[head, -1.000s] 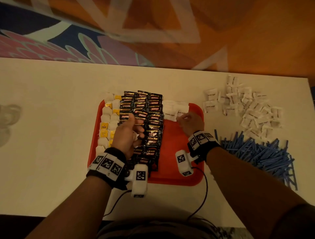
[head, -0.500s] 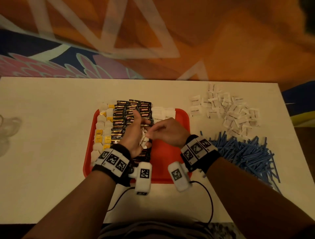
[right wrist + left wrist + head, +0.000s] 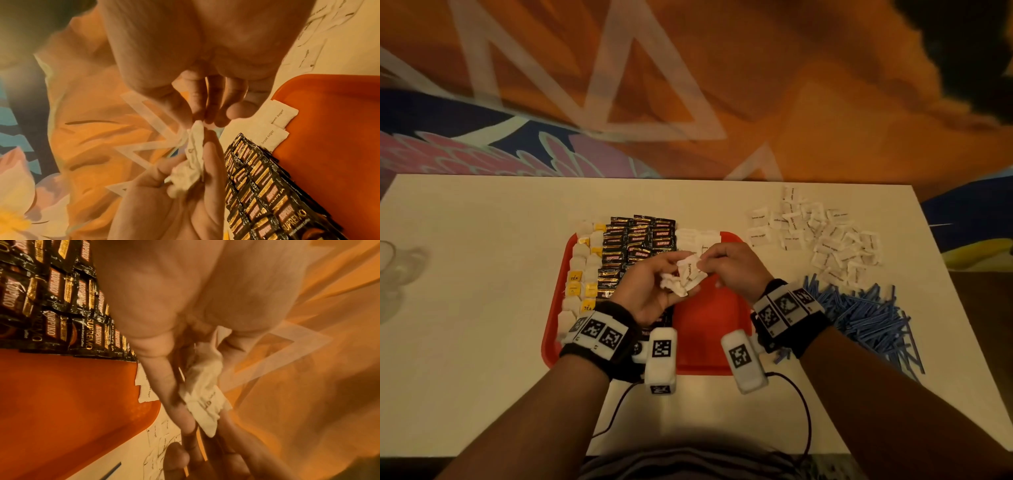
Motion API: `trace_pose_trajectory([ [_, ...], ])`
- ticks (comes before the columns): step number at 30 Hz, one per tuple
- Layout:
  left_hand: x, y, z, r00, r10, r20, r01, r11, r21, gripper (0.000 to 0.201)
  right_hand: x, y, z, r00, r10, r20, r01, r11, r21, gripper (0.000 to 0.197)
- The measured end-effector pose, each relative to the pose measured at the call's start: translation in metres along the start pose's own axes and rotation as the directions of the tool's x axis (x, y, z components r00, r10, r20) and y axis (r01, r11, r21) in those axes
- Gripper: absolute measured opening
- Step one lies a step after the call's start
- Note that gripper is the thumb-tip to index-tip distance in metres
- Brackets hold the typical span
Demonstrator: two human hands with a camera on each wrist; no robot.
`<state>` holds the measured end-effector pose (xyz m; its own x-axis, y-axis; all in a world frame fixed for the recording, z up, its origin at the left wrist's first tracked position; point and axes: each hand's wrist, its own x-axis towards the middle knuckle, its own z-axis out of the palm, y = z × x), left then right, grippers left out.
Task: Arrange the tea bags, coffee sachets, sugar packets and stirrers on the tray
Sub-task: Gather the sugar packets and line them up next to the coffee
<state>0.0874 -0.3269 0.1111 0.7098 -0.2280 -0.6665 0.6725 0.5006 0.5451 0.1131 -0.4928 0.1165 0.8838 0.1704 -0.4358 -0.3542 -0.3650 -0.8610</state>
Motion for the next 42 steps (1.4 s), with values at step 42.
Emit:
trace_pose_trajectory([
  [42, 0.008, -0.003, 0.013, 0.947, 0.299, -0.118, -0.268, 0.938, 0.22, 0.014, 0.008, 0.003, 0.008, 0.958, -0.063, -0.279, 0.17, 0.91, 0.379, 0.008],
])
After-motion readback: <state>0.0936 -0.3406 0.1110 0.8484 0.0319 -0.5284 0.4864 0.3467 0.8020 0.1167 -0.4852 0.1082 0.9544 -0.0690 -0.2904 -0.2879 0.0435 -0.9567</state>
